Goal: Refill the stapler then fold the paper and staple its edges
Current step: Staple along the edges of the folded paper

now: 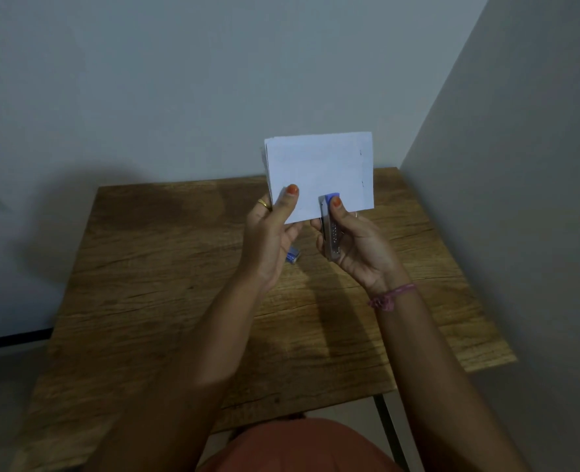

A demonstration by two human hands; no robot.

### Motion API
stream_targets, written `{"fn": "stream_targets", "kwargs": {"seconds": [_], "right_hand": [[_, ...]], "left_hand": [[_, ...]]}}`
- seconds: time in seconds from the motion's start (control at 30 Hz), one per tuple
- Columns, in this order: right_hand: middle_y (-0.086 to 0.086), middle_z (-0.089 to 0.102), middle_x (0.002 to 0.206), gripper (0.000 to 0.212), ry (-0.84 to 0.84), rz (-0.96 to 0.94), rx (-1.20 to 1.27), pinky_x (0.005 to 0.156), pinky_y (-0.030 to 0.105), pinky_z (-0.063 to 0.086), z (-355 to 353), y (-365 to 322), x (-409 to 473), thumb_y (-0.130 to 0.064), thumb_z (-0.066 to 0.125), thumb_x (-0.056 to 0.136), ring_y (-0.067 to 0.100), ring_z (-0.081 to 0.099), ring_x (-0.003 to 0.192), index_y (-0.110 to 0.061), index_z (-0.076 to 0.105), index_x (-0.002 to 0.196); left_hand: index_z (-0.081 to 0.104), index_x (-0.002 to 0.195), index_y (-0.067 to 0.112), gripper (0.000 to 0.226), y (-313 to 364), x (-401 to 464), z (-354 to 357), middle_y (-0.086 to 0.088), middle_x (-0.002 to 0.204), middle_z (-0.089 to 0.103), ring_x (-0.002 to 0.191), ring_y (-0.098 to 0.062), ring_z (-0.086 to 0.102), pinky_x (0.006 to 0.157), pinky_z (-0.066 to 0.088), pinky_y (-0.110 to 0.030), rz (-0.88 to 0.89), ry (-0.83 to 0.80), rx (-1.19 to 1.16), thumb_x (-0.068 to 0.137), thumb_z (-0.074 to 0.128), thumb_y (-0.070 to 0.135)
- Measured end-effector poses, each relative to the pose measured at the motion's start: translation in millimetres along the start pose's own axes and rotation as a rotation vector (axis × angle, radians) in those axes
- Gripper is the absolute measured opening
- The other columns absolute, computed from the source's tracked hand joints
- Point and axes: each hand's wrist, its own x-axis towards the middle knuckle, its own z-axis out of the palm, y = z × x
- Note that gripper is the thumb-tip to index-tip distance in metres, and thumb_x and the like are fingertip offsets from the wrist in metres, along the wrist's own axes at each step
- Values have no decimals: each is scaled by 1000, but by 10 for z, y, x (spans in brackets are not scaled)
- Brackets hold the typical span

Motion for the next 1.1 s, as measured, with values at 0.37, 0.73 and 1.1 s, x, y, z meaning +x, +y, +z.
{"fn": "stream_targets", "kwargs": {"seconds": [0.37,0.73,1.1], "right_hand": [[7,67,84,13,-21,-25,-26,66,27,44,90,84,-14,-24,67,80,19,59,78,-14,75,78],[11,69,95,17,0,-46,-22,69,27,56,143,115,-24,-15,60,91,23,65,91,-4,68,100],[10,70,99,33,36,-67,-31,74,28,57,163,122,-7,-12,58,92,23,66,95,3,58,121]], "left_hand": [[62,123,18,54,-299,-135,176,-7,121,69,113,-23,65,100,50,-48,-22,71,91,72,80,21],[71,109,19,35,-360,-117,156,-5,115,72,110,-22,67,101,49,-47,-41,101,55,75,80,24],[66,119,18,52,-330,-97,142,-4,118,71,110,-22,67,96,52,-46,-92,98,40,71,83,28]]}}
